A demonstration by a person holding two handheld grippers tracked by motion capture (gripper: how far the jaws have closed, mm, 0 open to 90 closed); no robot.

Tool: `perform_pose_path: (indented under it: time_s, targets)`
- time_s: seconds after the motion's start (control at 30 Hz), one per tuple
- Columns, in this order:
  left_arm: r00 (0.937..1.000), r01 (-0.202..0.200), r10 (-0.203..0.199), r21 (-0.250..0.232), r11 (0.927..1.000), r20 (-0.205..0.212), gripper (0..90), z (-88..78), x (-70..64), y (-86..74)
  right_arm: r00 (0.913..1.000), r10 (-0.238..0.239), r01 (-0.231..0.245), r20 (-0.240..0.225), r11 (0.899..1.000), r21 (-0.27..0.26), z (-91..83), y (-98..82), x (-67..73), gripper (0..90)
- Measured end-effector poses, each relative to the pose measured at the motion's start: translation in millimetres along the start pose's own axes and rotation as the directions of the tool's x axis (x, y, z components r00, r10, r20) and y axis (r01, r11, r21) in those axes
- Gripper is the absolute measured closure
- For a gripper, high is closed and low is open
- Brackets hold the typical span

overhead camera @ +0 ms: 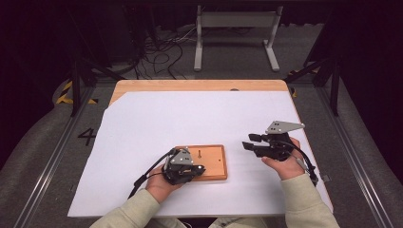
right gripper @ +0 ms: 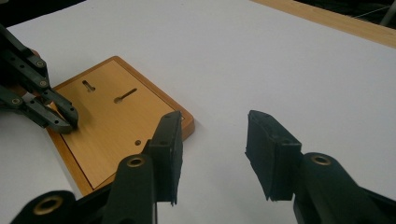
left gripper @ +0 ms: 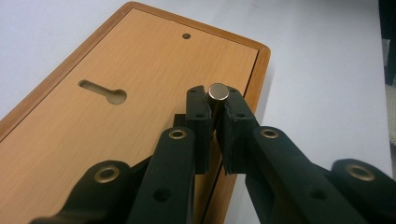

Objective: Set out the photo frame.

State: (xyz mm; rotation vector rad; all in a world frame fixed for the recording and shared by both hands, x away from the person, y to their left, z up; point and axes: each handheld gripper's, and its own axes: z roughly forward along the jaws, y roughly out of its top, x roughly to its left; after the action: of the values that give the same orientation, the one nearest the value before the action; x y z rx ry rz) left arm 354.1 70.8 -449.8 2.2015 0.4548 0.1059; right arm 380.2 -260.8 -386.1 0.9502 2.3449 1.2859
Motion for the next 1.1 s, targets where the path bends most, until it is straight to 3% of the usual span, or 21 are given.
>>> perform_pose_path:
  time_s: [0.1,0.17,0.23,0.33,0.4,0.47,0.5,0.53,0.57,0.6,0.67,0.7,0.77,0.8,0.9,0.93,0.97,1.1]
  targets:
    - [0.9991,-0.040,0.040,-0.003,0.9992,-0.015,83.9,0.2,-1.4,-0.6,1.0000,0.001,-0.001,-0.002,1.000,0.003,0.5,-0.3,0.0,56.1]
    - [0.9952,-0.093,0.093,0.001,0.9957,-0.031,84.1,0.3,-4.2,-1.1,1.0000,0.002,-0.002,-0.002,1.000,0.002,0.3,-0.1,0.3,56.1]
    - [0.9839,-0.166,0.167,0.009,0.9860,-0.065,84.1,0.2,-8.4,-2.0,1.0000,0.002,-0.002,-0.003,1.000,0.001,0.3,-0.1,0.4,56.1]
    - [0.9770,-0.197,0.198,0.012,0.9803,-0.080,84.1,0.1,-10.7,-3.1,1.0000,0.000,0.000,-0.007,1.000,0.002,0.5,0.3,1.3,56.1]
    - [0.9675,-0.233,0.233,0.013,0.9724,-0.098,84.0,0.0,-13.6,-3.7,1.0000,-0.003,0.003,-0.009,1.000,0.003,0.9,0.2,2.2,56.1]
    - [0.9538,-0.271,0.271,0.022,0.9624,-0.129,83.9,-0.3,-19.6,-5.0,1.0000,-0.005,0.005,-0.008,1.000,0.007,0.9,-0.1,2.7,56.1]
    - [0.9425,-0.300,0.301,0.029,0.9534,-0.145,83.9,-0.7,-22.7,-5.5,1.0000,-0.003,0.003,-0.009,1.000,0.008,1.0,-0.4,2.9,56.1]
    - [0.9209,-0.353,0.353,0.030,0.9353,-0.166,83.9,-0.6,-25.4,-5.8,1.0000,-0.003,0.003,-0.009,1.000,0.008,1.0,-0.4,2.9,56.1]
    - [0.9147,-0.364,0.364,0.037,0.9307,-0.174,83.9,-0.9,-28.0,-6.8,0.9997,0.013,-0.012,-0.020,1.000,0.008,1.1,-0.7,2.9,55.8]
    - [0.9010,-0.391,0.392,0.043,0.9192,-0.185,83.9,-1.0,-30.0,-7.3,0.9997,0.013,-0.012,-0.020,1.000,0.008,1.1,-0.7,2.9,55.8]
    - [0.8852,-0.418,0.419,0.047,0.9070,-0.202,83.8,-1.0,-33.8,-9.1,0.9989,0.033,-0.032,-0.033,0.999,0.014,2.3,-0.9,2.7,54.5]
    - [0.8733,-0.440,0.440,0.051,0.8966,-0.208,83.8,-1.3,-34.8,-9.8,0.9985,0.039,-0.038,-0.039,0.999,0.019,2.8,-1.0,2.9,53.8]
    - [0.8556,-0.471,0.469,0.048,0.8809,-0.219,83.9,-1.2,-37.1,-11.7,0.9975,0.049,-0.048,-0.050,0.998,0.026,4.8,-1.1,3.9,53.3]
    - [0.8393,-0.496,0.492,0.045,0.8671,-0.231,83.8,-1.0,-39.3,-14.0,0.9969,0.054,-0.052,-0.057,0.998,0.034,7.3,-1.4,4.7,53.6]
    - [0.8084,-0.544,0.533,0.031,0.8387,-0.249,83.9,-0.7,-41.0,-18.6,0.9962,0.058,-0.055,-0.065,0.998,0.038,10.3,-1.1,5.1,53.8]
    - [0.8084,-0.544,0.533,0.031,0.8387,-0.249,83.9,-0.7,-41.0,-18.6,0.9951,0.069,-0.066,-0.071,0.997,0.046,11.1,-0.9,5.3,55.2]
    - [0.8010,-0.551,0.541,0.038,0.8337,-0.256,83.8,-0.8,-42.2,-18.6,0.9920,0.087,-0.082,-0.092,0.995,0.052,12.4,-0.6,5.4,57.4]
    - [0.8007,-0.550,0.539,0.037,0.8347,-0.262,83.8,-0.6,-43.1,-19.5,0.9841,0.113,-0.105,-0.137,0.993,0.059,16.6,1.0,7.7,56.1]
